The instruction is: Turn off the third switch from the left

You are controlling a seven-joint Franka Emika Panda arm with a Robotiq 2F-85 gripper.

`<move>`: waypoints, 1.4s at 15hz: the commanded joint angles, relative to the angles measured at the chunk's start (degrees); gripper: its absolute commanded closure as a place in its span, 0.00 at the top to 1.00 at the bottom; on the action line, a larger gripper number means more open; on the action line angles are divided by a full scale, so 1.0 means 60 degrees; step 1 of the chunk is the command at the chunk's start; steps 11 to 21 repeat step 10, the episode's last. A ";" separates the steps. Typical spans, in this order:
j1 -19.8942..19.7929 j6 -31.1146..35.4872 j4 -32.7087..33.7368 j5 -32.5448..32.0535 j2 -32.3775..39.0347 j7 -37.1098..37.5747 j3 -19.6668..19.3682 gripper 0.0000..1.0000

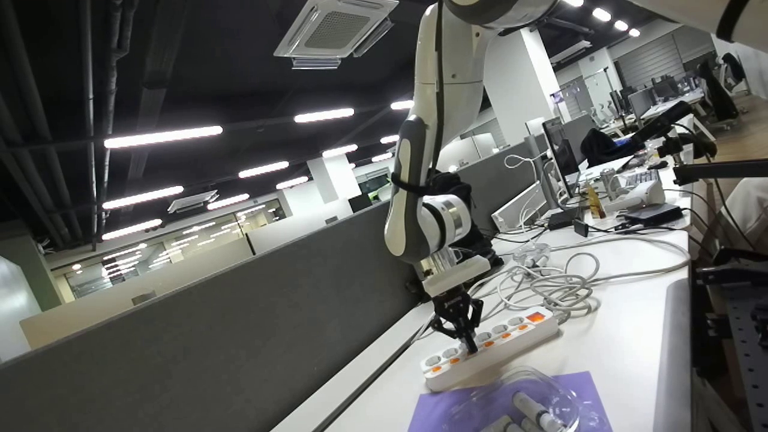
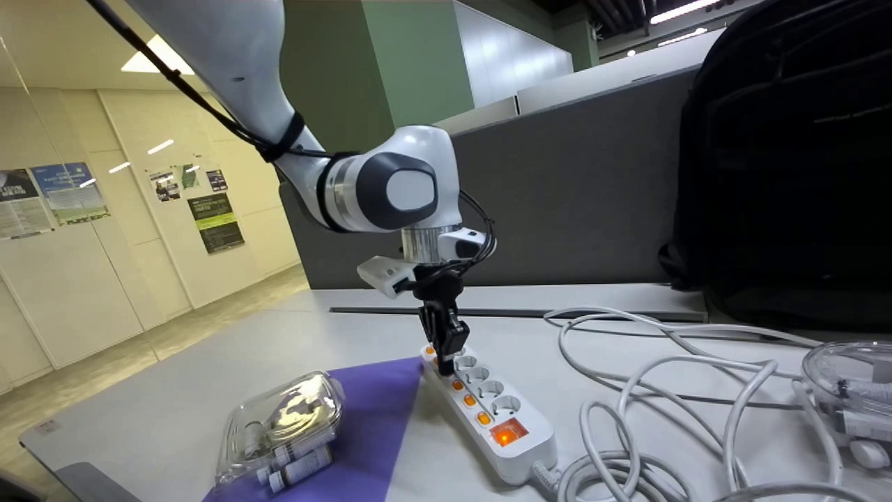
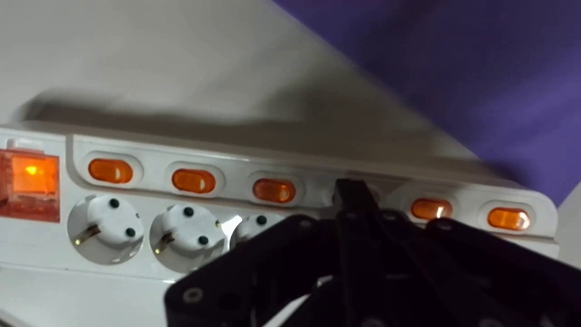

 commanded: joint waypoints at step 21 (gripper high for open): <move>-0.0458 0.0501 -0.0710 0.1431 -0.0733 -0.0120 0.0401 0.00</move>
